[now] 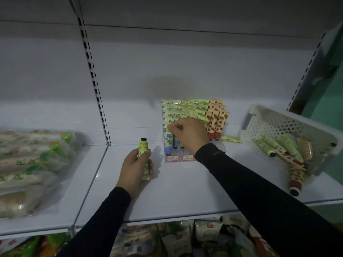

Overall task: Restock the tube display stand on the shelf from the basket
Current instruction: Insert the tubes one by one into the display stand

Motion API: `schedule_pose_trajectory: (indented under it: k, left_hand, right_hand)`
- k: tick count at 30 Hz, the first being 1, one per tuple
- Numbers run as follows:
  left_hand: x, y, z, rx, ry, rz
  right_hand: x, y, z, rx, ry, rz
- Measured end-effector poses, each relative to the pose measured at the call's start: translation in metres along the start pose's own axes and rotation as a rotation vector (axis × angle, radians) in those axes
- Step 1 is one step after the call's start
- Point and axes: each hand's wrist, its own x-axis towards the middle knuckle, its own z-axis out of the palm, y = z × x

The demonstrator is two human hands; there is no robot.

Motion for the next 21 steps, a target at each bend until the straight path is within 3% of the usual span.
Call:
schedule_pose_trajectory:
  k: [21]
  left_hand:
    - [-0.0016,0.0016,-0.0006,-0.008,0.006,-0.001]
  right_hand:
    - [-0.0066,0.0035,-0.0007,0.114,-0.003,0.040]
